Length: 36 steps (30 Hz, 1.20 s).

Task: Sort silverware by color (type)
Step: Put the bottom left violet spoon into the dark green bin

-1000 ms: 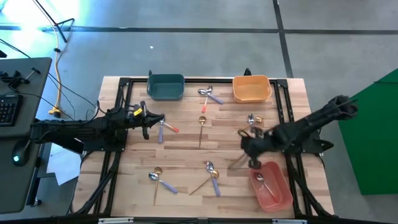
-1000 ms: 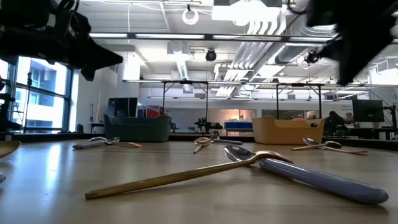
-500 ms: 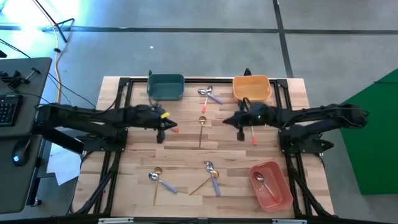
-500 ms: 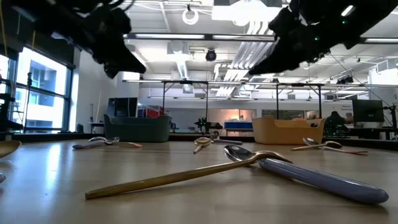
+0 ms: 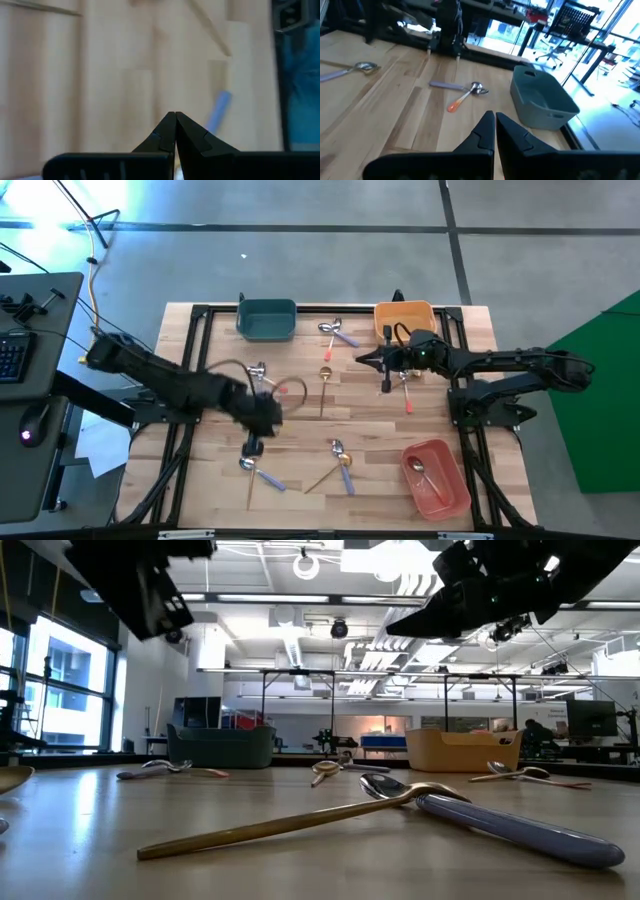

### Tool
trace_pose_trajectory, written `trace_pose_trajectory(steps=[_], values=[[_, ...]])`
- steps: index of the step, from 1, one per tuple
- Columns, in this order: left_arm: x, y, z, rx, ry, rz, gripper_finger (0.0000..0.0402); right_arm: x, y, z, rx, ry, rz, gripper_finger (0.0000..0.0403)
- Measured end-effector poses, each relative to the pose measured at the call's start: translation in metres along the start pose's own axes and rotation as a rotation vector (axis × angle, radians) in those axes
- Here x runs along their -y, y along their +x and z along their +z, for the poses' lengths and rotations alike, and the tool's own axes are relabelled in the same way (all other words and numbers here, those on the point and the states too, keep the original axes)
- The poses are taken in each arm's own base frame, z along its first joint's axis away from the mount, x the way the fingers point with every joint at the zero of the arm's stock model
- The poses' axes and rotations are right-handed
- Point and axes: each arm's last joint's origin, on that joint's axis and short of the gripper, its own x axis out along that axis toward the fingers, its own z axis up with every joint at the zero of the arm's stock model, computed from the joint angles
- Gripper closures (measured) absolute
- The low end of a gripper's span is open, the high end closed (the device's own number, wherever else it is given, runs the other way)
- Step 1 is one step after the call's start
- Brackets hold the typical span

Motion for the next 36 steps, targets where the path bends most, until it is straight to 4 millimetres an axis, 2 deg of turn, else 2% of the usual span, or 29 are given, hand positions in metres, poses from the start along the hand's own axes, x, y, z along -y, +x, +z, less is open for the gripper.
trace_pose_trajectory(steps=[7,13,19,24,31,36], values=[[0.054,0.026,-0.004,-0.097,0.035,-0.035,0.0384,-0.001,0.0,0.0,0.001,0.051,0.002,0.0403],[0.077,0.056,-0.025,-0.225,0.115,-0.038,0.0327,-0.005,0.001,0.002,0.006,0.057,0.018,0.0403],[0.081,0.082,-0.034,-0.29,0.147,0.013,0.0266,-0.006,0.001,0.002,0.005,0.051,0.013,0.0403],[0.077,0.1,-0.039,-0.32,0.163,0.083,0.0247,-0.006,0.001,0.002,0.004,0.043,0.013,0.0403],[0.072,0.117,-0.043,-0.361,0.18,0.133,0.0265,-0.006,0.001,0.002,0.004,0.043,0.013,0.0403],[0.071,0.118,-0.044,-0.366,0.188,0.148,0.0309,-0.006,0.001,0.002,0.004,0.043,0.012,0.0403]])
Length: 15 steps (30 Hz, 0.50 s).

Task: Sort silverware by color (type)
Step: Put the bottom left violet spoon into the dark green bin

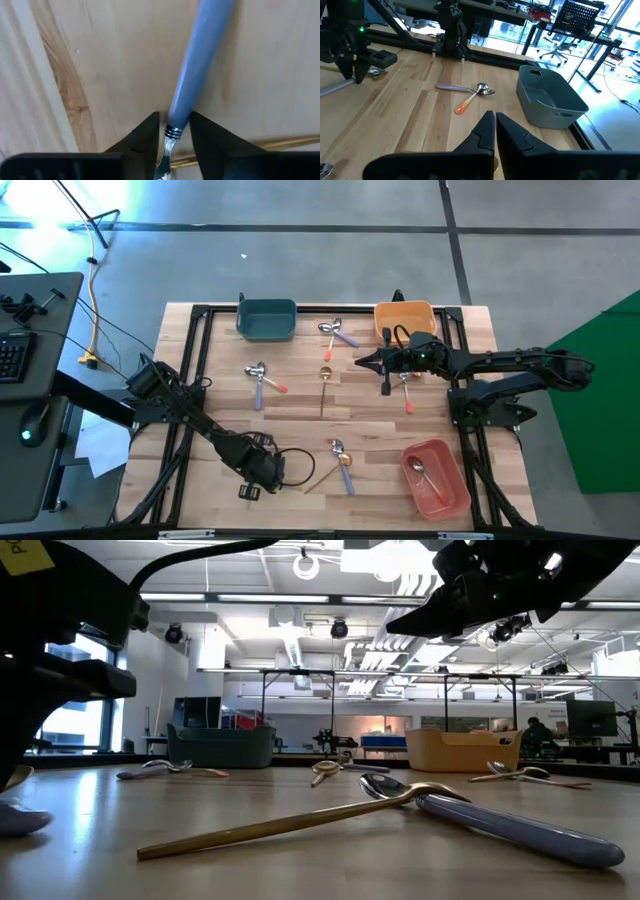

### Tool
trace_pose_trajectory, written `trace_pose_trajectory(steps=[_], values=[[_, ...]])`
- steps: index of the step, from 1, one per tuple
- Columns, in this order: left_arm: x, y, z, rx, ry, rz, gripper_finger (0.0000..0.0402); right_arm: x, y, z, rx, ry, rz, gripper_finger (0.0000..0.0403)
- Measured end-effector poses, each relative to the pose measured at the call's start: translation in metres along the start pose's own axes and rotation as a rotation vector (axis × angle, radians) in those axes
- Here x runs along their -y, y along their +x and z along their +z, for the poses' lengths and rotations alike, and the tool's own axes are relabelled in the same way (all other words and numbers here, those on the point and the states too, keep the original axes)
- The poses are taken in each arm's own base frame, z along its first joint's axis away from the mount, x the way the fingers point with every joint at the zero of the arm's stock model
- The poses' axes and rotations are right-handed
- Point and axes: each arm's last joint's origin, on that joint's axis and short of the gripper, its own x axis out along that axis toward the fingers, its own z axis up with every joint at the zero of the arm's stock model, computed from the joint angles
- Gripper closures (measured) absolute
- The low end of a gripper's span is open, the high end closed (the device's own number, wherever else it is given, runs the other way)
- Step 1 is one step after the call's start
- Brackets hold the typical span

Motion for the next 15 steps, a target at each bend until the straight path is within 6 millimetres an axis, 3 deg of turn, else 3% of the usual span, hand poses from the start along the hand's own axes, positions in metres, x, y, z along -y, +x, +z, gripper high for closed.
trace_pose_trajectory(steps=[5,9,15], values=[[-0.001,0.001,0.0,-0.004,0.019,0.009,0.0379,0.0,0.0,0.0,0.0,0.0,0.0,0.0403],[-0.006,-0.005,0.001,-0.005,-0.005,-0.036,0.0386,0.0,0.0,0.0,0.0,0.0,0.0,0.0403],[-0.024,-0.051,0.011,0.078,-0.068,-0.039,0.0401,0.0,0.0,0.0,0.0,0.0,-0.001,0.0403]])
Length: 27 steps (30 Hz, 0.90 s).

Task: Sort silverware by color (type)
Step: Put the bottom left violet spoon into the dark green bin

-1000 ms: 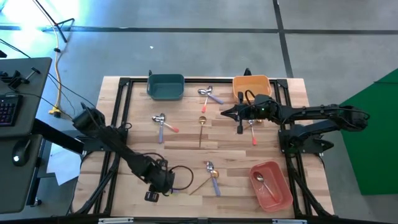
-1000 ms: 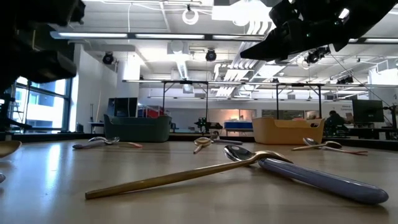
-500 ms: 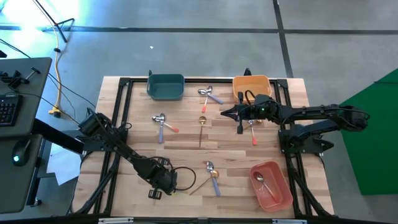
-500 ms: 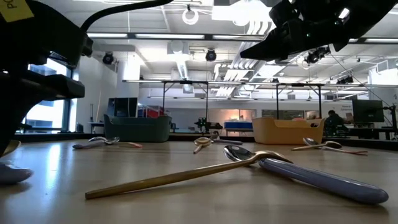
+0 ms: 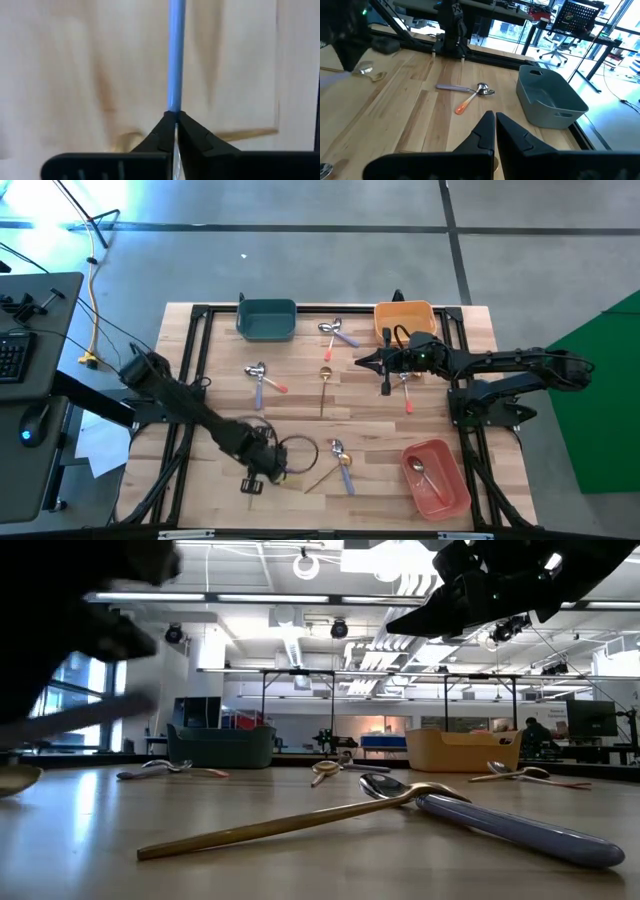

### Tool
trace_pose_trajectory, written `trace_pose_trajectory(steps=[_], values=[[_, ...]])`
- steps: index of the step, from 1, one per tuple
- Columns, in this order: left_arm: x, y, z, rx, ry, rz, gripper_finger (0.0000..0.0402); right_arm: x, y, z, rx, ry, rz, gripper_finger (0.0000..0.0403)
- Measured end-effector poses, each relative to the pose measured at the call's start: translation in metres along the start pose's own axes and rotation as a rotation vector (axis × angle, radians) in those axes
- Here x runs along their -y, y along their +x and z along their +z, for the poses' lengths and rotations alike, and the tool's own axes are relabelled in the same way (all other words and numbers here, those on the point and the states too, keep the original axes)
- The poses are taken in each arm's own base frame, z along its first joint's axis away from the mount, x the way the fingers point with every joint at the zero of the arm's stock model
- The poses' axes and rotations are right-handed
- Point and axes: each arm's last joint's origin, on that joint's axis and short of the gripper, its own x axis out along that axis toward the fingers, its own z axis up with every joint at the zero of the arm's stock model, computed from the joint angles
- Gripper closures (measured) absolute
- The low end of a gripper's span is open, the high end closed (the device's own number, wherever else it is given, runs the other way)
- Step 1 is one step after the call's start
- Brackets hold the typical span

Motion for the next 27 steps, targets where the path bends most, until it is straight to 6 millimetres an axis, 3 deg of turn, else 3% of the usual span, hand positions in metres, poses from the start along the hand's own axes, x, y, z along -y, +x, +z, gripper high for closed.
trace_pose_trajectory(steps=[9,13,17,27], values=[[-0.073,-0.075,-0.001,0.174,-0.255,0.104,0.0399,0.0,0.0,-0.001,-0.008,0.009,0.002,0.0403],[-0.093,-0.09,-0.003,0.222,-0.292,0.077,0.0401,0.0,0.0,-0.001,-0.008,0.012,0.003,0.0403],[-0.093,-0.08,0.003,0.203,-0.299,0.058,0.0381,0.0,0.0,-0.001,-0.012,0.006,0.003,0.0403],[-0.062,0.0,0.022,0.003,-0.216,0.01,0.0263,0.0,0.0,-0.002,-0.017,0.006,0.005,0.0403]])
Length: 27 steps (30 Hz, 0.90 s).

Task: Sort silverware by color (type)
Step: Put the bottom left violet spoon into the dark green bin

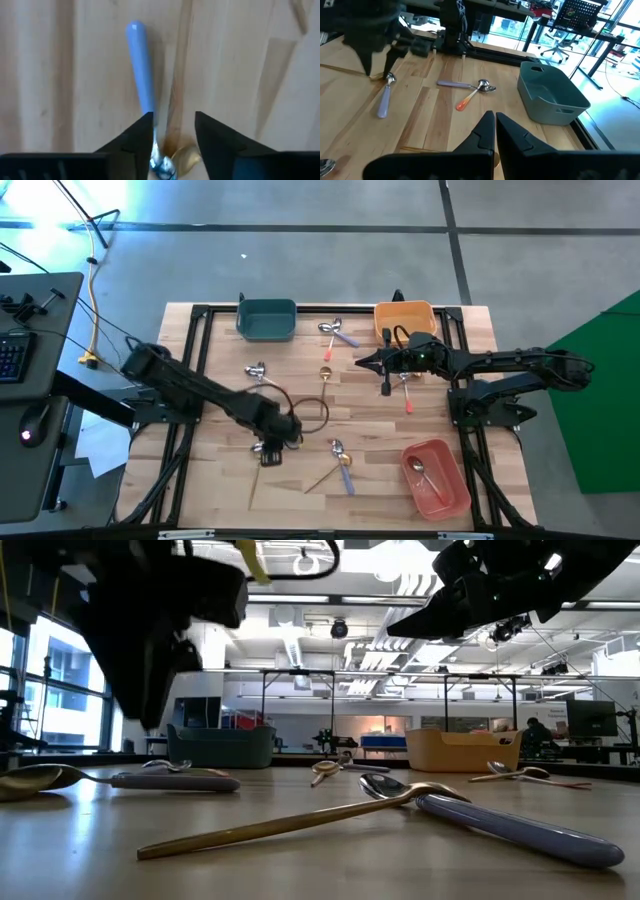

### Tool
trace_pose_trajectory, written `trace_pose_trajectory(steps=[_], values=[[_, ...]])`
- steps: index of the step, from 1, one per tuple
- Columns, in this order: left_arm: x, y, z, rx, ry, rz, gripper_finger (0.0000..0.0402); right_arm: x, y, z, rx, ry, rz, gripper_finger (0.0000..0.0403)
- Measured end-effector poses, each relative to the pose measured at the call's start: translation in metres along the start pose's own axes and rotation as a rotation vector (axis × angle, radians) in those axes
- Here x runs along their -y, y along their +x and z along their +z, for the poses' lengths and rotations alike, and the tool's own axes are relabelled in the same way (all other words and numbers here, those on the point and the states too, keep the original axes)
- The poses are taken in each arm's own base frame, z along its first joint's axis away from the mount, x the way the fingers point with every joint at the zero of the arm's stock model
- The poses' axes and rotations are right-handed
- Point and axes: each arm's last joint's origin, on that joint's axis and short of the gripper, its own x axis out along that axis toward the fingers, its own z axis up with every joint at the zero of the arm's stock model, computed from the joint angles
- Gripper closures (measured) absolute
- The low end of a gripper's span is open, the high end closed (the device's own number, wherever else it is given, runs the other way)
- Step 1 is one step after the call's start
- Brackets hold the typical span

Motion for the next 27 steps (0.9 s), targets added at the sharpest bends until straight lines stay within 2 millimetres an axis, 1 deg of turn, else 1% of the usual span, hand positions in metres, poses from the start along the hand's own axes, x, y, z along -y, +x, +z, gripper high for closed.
trace_pose_trajectory(steps=[4,7,10,15,17,21,23,27], values=[[0.003,0.021,-0.001,-0.056,0.016,0.039,0.0239,0.0,0.0,0.0,-0.001,0.001,0.0,0.0403],[0.002,0.032,-0.001,-0.09,0.002,0.061,0.0238,0.0,0.0,0.0,-0.001,0.001,0.0,0.0403],[0.0,0.043,-0.002,-0.114,-0.01,0.101,0.0247,0.0,0.0,0.0,-0.001,-0.001,0.0,0.0403],[-0.001,0.046,-0.002,-0.108,-0.002,0.169,0.0282,0.0,0.0,0.0,-0.001,-0.001,0.0,0.0403],[-0.001,0.046,-0.002,-0.104,0.001,0.178,0.0308,0.0,0.0,0.0,-0.001,-0.001,0.0,0.0403],[-0.002,0.045,-0.002,-0.102,0.024,0.195,0.0375,0.0,0.0,0.0,-0.001,-0.001,0.0,0.0403],[-0.003,0.044,-0.003,-0.105,0.027,0.211,0.0385,0.0,0.0,0.0,-0.001,-0.001,0.0,0.0403],[-0.008,0.041,-0.005,-0.133,0.031,0.247,0.0382,0.0,0.0,0.0,-0.001,0.0,0.0,0.0403]])
